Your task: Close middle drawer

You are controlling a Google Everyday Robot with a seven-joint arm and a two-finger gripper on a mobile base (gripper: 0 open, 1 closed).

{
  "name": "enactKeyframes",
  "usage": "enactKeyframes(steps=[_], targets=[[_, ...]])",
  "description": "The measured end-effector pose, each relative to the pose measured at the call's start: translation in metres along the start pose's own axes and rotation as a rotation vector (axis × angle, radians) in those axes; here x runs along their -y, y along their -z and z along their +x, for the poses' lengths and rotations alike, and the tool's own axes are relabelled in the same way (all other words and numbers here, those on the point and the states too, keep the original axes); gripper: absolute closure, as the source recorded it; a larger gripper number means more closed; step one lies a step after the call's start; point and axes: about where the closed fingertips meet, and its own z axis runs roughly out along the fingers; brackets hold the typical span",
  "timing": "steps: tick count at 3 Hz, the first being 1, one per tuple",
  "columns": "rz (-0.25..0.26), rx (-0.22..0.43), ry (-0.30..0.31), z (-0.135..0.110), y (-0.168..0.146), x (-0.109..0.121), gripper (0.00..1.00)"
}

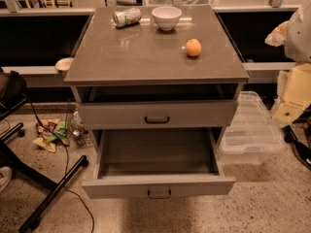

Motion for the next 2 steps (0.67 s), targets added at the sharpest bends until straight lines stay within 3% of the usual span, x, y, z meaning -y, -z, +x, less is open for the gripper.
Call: enactKeyframes(steps=[1,2], targets=[[0.003,0.001,0.002,0.0,0.001,0.0,0.0],[-0.042,-0.031,0.047,0.003,-0.025,-0.016,0.0]])
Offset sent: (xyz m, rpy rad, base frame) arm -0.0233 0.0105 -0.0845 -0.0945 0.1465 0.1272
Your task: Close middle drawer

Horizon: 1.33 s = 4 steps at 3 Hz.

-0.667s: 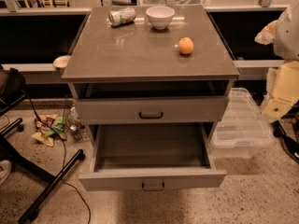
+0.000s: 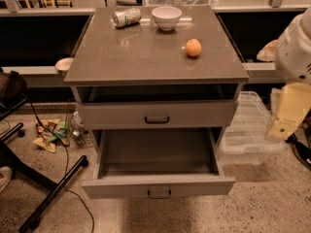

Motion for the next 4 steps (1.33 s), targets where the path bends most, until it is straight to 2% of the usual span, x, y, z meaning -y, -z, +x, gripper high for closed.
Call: enactKeyframes(steps=[1,2,3,4], targets=[[-0.095,-0.015,0.034,0.011,-0.056,-0.028,0.0],[-0.095,-0.015,0.034,0.011,-0.057,-0.028,0.0],[-0.102,0.007,0.046,0.011,-0.085,-0.034,0.0],[-0.134,0.051,0.056,0.01,-0.148,-0.048,0.0]])
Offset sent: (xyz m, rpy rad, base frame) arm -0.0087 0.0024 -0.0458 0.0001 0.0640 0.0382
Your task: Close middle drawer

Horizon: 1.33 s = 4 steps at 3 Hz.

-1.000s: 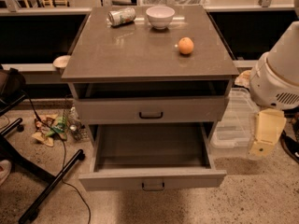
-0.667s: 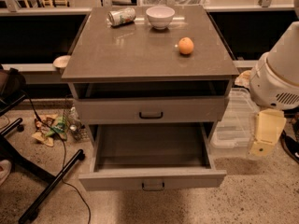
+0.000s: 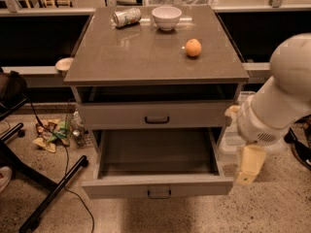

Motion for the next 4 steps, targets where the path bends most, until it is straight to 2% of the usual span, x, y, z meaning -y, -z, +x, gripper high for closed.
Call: enactKeyframes(steps=[1,2,3,4], targets=[[-0.011,0.063,0.001,-0.003,-0.06,-0.002,0.0],[0.004,0.123,-0.003,-0.011,-0.108,0.002,0.0],[0.004,0.123,-0.003,-0.011,-0.109,0.002,0.0],[0.0,0.171,-0.03,-0.003,-0.15,-0.003,0.0]])
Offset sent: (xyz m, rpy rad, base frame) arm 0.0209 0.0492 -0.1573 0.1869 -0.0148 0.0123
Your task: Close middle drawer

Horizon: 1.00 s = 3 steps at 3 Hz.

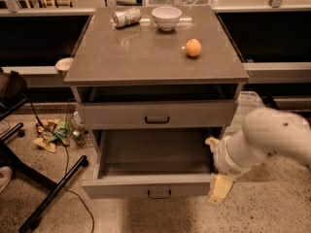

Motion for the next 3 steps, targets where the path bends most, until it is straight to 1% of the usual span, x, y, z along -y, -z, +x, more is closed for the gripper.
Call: enactKeyframes(steps=[1,2,3], targets=[[-0.023,0.049,-0.027,0.015,-0.05,-0.008,0.0],[-0.042,0.093,-0.076,0.036,-0.094,-0.02,0.0],[-0.062,0.129,-0.127,0.058,-0.131,-0.029,0.0]])
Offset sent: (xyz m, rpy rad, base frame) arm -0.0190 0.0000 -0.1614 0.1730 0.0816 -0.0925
